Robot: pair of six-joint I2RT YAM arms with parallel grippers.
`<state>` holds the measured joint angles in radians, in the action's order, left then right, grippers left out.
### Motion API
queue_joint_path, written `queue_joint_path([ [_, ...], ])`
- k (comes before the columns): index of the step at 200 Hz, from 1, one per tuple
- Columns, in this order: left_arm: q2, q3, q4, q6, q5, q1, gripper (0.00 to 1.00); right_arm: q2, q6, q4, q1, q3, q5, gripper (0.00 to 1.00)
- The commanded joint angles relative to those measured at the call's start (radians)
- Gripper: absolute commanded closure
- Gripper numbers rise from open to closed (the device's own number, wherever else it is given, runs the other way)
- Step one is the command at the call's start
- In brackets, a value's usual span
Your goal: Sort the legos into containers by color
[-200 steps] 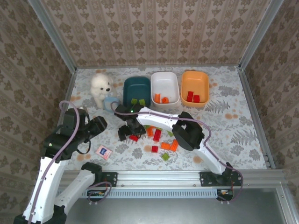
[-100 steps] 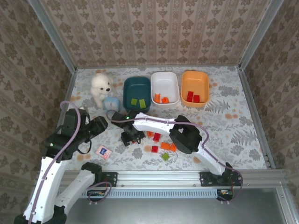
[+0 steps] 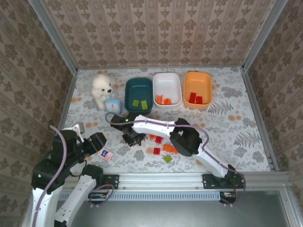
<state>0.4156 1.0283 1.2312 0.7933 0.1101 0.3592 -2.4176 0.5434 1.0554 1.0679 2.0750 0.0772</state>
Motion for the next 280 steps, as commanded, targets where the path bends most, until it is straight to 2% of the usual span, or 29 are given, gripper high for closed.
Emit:
queue_joint_path([
  [1, 0.003, 0.016, 0.039, 0.003, 0.023, 0.001, 0.33, -0.043, -0.019, -0.004, -0.005, 0.022, 0.061, 0.66],
  [14, 0.001, 0.009, 0.027, 0.006, 0.026, 0.001, 0.33, -0.033, -0.023, -0.003, -0.005, 0.023, 0.060, 0.71],
  [34, 0.002, 0.001, 0.007, -0.004, 0.045, 0.001, 0.33, 0.022, -0.019, -0.003, -0.005, -0.003, 0.070, 0.74],
  [57, 0.005, -0.012, -0.042, -0.025, 0.095, 0.001, 0.33, 0.154, -0.002, 0.006, -0.008, -0.060, 0.086, 0.74],
  [81, 0.035, -0.045, -0.178, -0.028, 0.176, 0.001, 0.33, 0.318, 0.037, 0.040, -0.044, -0.130, 0.103, 0.74],
  [99, 0.092, -0.062, -0.309, -0.028, 0.229, 0.002, 0.33, 0.443, 0.059, 0.061, -0.121, -0.187, 0.116, 0.75],
  [117, 0.180, -0.068, -0.438, -0.035, 0.263, 0.010, 0.33, 0.539, 0.057, 0.058, -0.250, -0.244, 0.113, 0.75],
  [134, 0.286, -0.057, -0.551, -0.045, 0.272, 0.033, 0.33, 0.569, 0.019, 0.045, -0.382, -0.264, 0.110, 0.75],
  [160, 0.472, -0.009, -0.685, -0.065, 0.257, 0.090, 0.33, 0.522, -0.024, 0.020, -0.588, -0.223, 0.090, 0.74],
  [172, 0.553, 0.019, -0.729, -0.075, 0.248, 0.151, 0.32, 0.478, -0.035, 0.012, -0.674, -0.186, 0.079, 0.74],
  [199, 0.700, 0.063, -0.815, -0.051, 0.248, 0.185, 0.33, 0.338, -0.036, 0.028, -0.823, -0.066, 0.072, 0.74],
  [239, 0.825, 0.137, -0.853, -0.065, 0.248, 0.211, 0.33, 0.130, -0.026, 0.035, -0.913, 0.097, 0.092, 0.73],
  [280, 0.857, 0.155, -0.846, -0.070, 0.240, 0.213, 0.33, -0.028, -0.011, 0.096, -0.954, 0.259, 0.101, 0.72],
])
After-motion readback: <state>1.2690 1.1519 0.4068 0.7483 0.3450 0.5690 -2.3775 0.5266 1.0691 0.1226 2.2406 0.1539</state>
